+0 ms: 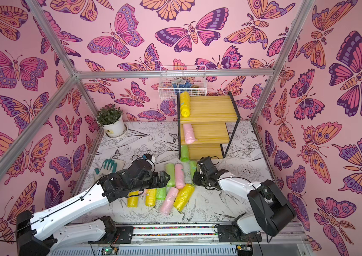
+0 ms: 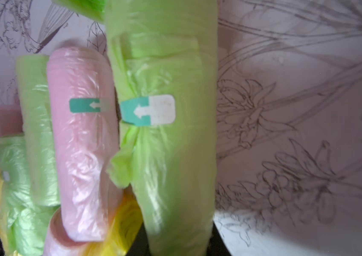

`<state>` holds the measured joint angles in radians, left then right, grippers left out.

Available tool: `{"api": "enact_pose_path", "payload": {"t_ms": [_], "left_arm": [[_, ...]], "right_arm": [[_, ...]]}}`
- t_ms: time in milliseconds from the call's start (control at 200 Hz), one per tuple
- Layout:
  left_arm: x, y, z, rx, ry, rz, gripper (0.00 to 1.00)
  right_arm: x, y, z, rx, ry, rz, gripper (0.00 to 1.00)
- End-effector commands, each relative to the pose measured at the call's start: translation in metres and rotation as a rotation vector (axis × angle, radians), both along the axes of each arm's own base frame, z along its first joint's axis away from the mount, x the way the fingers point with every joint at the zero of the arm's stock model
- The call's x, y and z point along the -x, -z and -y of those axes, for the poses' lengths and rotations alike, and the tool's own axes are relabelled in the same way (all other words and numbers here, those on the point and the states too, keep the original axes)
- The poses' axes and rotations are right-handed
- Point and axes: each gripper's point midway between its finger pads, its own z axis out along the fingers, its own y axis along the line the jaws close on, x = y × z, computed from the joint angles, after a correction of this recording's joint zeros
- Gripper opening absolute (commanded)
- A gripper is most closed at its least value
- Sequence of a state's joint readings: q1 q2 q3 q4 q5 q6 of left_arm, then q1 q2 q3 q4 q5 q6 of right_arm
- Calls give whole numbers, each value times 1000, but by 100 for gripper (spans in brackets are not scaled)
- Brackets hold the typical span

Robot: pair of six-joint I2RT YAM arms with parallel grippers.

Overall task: Sort the rolls of trash bags by color and place them on the shelf
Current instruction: Pick up the roll of trash bags from the center of the board, then place the roll of trash bags on the shelf.

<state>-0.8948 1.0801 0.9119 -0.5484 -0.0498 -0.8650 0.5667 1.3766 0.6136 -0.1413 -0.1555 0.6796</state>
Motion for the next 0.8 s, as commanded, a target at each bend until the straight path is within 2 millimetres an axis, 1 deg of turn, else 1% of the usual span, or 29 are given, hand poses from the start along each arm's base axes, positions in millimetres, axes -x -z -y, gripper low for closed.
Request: {"api": "enact_pose_path", "payload": {"t_ms": [0,85,185,376,571,746,771,781,796], "left_arm": [[-3,-5,-3,-6,-7,18,100],[-3,-5,-3,-6,-8,17,100],[-3,-5,-3,-5,-7,16,100],[-3,-10,-3,2,-2,25,100],[-4,-18,-8,3,-9,59,100],[-5,-21,-8,-7,-1,73,100],[-5,-21,-8,-8,0,73,100],[-5,-21,-8,-9,0,72,100],[-5,-21,-8,-10,1,72,100]], "right_arm": [[-9,-19,4,-59,18,95,0],[-9,-21,4,-87,16,106,0],[-17,-27,0,-120,7,125,0],[-49,-41,-8,-293,46,197,0],[-74,-52,-10,-423,75,245,0],[-92,-52,-8,-519,107,246,0],[-94,-56,-9,-534,106,254,0],[-95,-48,-9,-531,110,234,0],[-96,-46,-9,-535,112,226,0]]}}
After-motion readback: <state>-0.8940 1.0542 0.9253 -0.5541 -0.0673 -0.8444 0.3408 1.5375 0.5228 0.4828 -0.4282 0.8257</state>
